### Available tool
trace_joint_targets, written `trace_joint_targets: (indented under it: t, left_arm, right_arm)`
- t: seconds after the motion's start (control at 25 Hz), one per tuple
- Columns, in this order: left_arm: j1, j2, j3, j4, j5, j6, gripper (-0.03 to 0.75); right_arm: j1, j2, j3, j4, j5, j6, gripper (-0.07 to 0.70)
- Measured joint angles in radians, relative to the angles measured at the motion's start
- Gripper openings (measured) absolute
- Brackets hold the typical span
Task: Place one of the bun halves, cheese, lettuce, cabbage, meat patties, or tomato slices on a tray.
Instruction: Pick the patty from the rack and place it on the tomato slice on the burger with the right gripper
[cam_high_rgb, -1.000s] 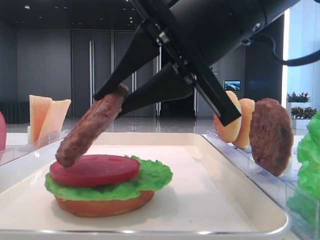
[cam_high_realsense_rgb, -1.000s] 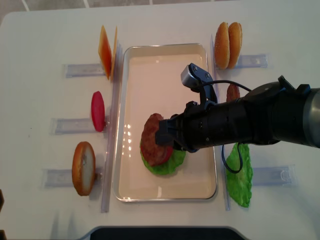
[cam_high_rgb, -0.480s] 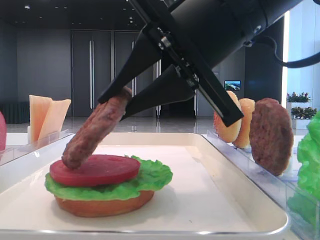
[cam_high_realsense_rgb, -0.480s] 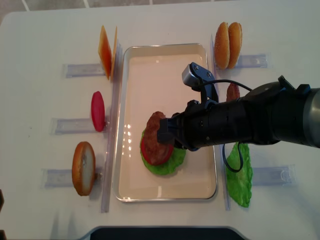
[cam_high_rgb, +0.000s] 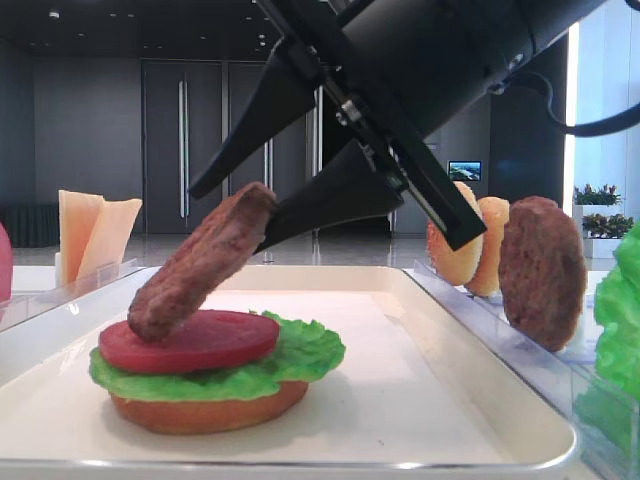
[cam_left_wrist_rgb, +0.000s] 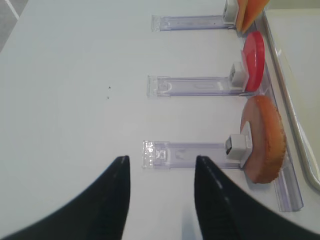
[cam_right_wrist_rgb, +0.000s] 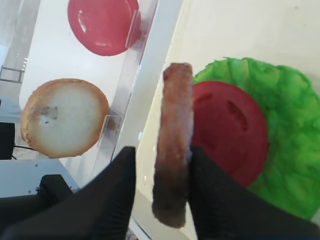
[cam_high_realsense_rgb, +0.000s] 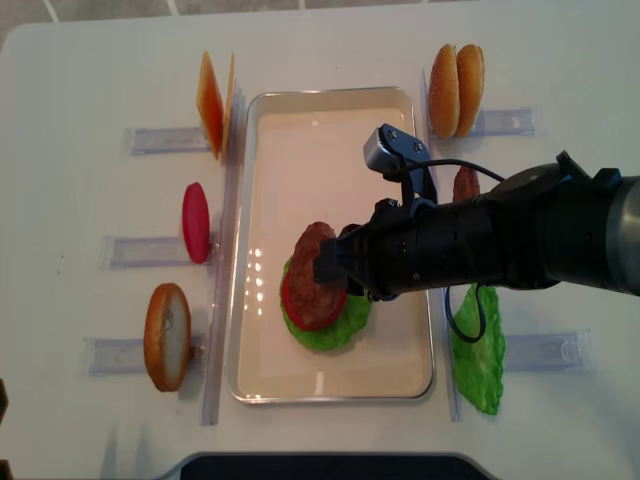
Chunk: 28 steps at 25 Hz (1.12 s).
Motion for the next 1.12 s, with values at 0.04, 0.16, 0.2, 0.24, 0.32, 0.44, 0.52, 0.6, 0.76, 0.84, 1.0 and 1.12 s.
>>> trace_joint_targets:
  t: [0.04, 0.16, 0.2, 0.24, 0.32, 0.44, 0.52, 0.6, 0.76, 0.84, 1.0, 1.12]
  left_arm:
    - [0.0, 0.0, 0.0, 0.0, 0.0, 0.0, 0.327]
    - [0.0, 0.0, 0.0, 0.0, 0.0, 0.0, 0.327]
    - [0.0, 0.0, 0.0, 0.0, 0.0, 0.0, 0.327]
    - [0.0, 0.0, 0.0, 0.0, 0.0, 0.0, 0.327]
    - [0.0, 0.0, 0.0, 0.0, 0.0, 0.0, 0.327]
    - [0.0, 0.0, 0.0, 0.0, 0.0, 0.0, 0.327]
    - [0.0, 0.0, 0.0, 0.0, 0.0, 0.0, 0.327]
    - [0.0, 0.0, 0.0, 0.0, 0.0, 0.0, 0.327]
    - [0.0, 0.0, 0.0, 0.0, 0.0, 0.0, 0.327]
    - [0.0, 0.0, 0.0, 0.0, 0.0, 0.0, 0.327]
    - [0.0, 0.0, 0.0, 0.0, 0.0, 0.0, 0.327]
    - [0.0, 0.0, 0.0, 0.0, 0.0, 0.0, 0.327]
  right_arm:
    - [0.0, 0.0, 0.0, 0.0, -0.001, -0.004, 0.305]
    - [0.0, 0.0, 0.0, -0.003, -0.017, -0.011, 0.347]
    - [0.0, 0.0, 0.0, -0.006, -0.025, -0.012, 0.354]
    - [0.0, 0.0, 0.0, -0.014, -0.035, -0.012, 0.358]
    - [0.0, 0.0, 0.0, -0.042, -0.056, -0.012, 0.361]
    - [0.0, 0.0, 0.0, -0.094, -0.09, -0.009, 0.361]
    - [0.0, 0.0, 0.0, -0.105, -0.109, -0.008, 0.361]
    - [0.0, 0.0, 0.0, -0.109, -0.125, -0.008, 0.361]
    - [0.0, -0.001, 0.0, -0.149, -0.162, -0.006, 0.362]
    - [0.0, -0.012, 0.0, -0.181, -0.19, 0.014, 0.362]
    - [0.0, -0.054, 0.0, -0.265, -0.249, 0.079, 0.362]
    - [0.0, -0.081, 0.0, -0.356, -0.283, 0.144, 0.362]
